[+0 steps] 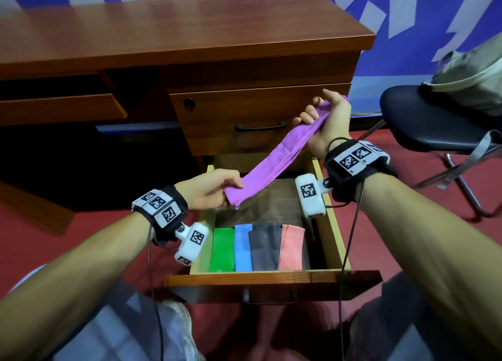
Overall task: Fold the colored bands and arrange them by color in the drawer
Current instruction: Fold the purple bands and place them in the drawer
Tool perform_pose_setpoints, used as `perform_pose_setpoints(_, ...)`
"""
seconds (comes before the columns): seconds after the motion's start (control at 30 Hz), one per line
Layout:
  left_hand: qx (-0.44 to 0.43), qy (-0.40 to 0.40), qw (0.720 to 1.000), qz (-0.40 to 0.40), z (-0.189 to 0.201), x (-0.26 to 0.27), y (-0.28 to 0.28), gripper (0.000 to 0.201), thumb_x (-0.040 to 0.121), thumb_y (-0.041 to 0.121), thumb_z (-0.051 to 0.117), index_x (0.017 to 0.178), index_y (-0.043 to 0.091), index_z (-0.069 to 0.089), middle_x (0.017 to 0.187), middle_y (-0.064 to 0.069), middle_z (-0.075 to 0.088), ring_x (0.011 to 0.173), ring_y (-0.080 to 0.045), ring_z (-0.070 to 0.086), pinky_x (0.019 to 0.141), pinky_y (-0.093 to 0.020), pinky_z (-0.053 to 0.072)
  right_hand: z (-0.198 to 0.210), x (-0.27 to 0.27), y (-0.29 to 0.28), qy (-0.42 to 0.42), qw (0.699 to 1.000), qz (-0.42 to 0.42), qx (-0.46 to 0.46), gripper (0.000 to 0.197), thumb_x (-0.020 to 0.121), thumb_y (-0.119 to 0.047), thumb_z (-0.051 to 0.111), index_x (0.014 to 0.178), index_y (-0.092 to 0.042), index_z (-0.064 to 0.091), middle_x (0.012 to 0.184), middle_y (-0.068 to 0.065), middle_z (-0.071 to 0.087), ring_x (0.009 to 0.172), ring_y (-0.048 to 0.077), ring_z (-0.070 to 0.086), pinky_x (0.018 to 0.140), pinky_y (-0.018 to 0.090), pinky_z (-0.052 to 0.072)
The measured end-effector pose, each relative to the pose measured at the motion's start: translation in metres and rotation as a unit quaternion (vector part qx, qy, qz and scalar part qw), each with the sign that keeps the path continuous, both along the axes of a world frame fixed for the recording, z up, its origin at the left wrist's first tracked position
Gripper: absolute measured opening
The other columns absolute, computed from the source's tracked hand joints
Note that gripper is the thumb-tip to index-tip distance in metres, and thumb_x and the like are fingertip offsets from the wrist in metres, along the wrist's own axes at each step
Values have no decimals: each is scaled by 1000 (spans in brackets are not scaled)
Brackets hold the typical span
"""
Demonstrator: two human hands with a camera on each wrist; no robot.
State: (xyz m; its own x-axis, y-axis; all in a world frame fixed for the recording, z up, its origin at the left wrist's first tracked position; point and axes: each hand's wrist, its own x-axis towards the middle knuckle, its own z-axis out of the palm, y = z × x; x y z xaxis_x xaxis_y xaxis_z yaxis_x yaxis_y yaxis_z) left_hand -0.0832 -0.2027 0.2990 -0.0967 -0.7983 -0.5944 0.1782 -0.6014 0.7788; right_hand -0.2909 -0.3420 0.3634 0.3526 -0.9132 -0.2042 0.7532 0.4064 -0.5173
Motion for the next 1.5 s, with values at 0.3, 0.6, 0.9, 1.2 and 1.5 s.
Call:
perform_pose_setpoints(0.3, 67, -11, 998, 10, 8, 14, 4, 41, 87, 1, 63, 127, -2, 60, 115, -20, 70, 93, -27, 73, 83, -36, 62, -7, -6, -7, -6, 999, -27, -24, 42, 92, -46, 43, 64, -15, 47, 49, -2, 27, 44, 15, 25, 54, 26, 30)
perform_pose_setpoints(0.6, 38, -8, 996, 81, 18, 14, 7, 37, 76, -1, 70, 113, -1, 70, 118, -21, 72, 96, -26, 72, 84, -32, 62, -7, -9, -10, 46, 995, -37, -77, 45, 93, -48, 41, 63, -15, 45, 45, -2, 27, 40, 14, 24, 52, 25, 23)
perform_pose_setpoints(0.9, -17, -60, 990, 124, 24, -12, 9, 15, 91, -4, 63, 80, 4, 70, 73, -12, 72, 58, -16, 64, 60, -20, 50, -35, 31, 32, 335, 888, 95, -302, 22, 84, -37, 52, 70, -20, 50, 52, -8, 36, 41, 7, 27, 45, 22, 18)
perform_pose_setpoints(1.2, -9, -88, 988, 130, 22, -27, 18, 17, 96, -5, 53, 87, 3, 66, 75, -12, 69, 73, -20, 63, 74, -28, 49, -71, 37, 82, 508, 631, 203, -551, 45, 99, -55, 38, 83, -15, 51, 82, 6, 55, 78, 21, 54, 84, 46, 46)
perform_pose_setpoints(1.5, -29, -139, 985, 94, 30, -24, 23, 10, 91, -5, 63, 93, 1, 72, 76, -12, 70, 62, -15, 68, 56, -21, 56, -64, 32, 81, 551, 473, 160, -668, 50, 95, -70, 37, 93, -22, 48, 72, -5, 60, 64, 13, 57, 64, 39, 49)
